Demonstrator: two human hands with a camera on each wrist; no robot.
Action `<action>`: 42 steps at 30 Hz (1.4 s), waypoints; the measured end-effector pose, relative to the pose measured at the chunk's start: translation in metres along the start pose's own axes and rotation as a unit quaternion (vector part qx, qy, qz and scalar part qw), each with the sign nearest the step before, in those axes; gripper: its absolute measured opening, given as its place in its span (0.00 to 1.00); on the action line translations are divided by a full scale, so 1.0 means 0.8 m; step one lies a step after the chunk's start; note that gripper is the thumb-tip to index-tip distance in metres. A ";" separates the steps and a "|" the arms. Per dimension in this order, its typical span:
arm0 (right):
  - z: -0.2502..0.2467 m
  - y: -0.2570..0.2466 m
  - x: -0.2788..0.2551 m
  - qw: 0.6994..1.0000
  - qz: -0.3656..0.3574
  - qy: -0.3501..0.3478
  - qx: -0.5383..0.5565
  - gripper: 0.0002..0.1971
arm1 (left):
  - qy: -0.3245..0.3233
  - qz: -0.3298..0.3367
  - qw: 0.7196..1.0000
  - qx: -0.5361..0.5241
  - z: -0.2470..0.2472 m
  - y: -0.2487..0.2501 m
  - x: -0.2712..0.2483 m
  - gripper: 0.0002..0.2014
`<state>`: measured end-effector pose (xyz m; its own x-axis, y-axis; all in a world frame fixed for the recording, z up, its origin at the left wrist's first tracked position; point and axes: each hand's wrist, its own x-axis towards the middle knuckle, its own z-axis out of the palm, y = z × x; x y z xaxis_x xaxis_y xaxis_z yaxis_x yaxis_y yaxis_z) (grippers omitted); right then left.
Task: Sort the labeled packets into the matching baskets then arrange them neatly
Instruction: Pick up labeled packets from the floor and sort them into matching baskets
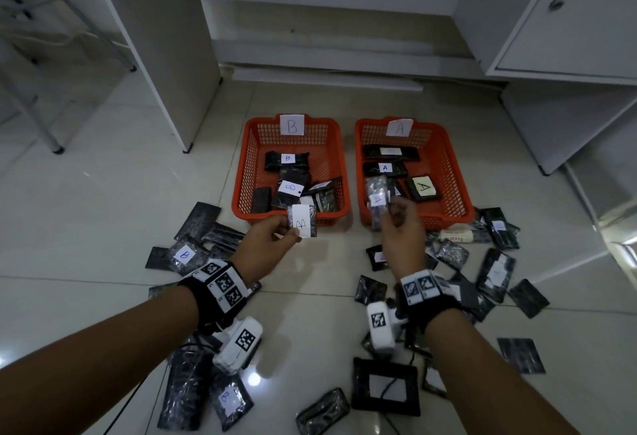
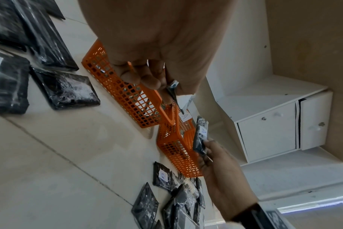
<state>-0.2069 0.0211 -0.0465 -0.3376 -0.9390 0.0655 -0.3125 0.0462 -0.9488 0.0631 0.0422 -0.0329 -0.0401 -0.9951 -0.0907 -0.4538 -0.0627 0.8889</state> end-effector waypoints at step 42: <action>0.039 0.023 -0.079 0.934 0.040 -0.334 -0.120 0.06 | -0.085 0.093 0.919 0.374 -0.078 -0.098 0.008 0.21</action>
<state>-0.1633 0.0706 -0.0777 0.2359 -0.9290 -0.2852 -0.5267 0.1244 -0.8409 0.1544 0.0361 -0.0753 -0.2876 -0.9532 -0.0934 -0.9073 0.2399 0.3455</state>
